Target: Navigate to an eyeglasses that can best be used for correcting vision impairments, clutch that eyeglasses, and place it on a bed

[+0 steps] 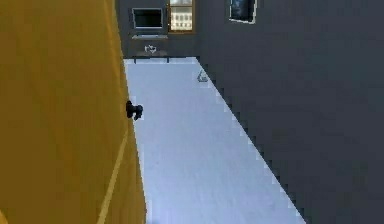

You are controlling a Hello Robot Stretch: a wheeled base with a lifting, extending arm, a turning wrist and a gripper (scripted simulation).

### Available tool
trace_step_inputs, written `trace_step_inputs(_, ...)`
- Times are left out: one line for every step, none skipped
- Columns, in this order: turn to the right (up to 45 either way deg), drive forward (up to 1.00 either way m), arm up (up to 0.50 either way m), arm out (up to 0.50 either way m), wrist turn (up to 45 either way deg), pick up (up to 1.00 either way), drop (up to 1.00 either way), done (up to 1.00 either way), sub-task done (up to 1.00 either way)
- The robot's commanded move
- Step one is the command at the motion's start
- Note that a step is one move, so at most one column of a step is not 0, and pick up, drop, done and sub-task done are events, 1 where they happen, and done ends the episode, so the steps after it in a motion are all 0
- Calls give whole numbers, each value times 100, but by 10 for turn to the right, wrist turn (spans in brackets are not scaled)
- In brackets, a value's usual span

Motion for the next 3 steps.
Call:
trace_step_inputs(180,0,0,0,0,0,0,0,0)
trace_step_inputs(0,65,0,0,0,0,0,0,0)
trace_step_inputs(-90,0,0,0,0,0,0,0,0)
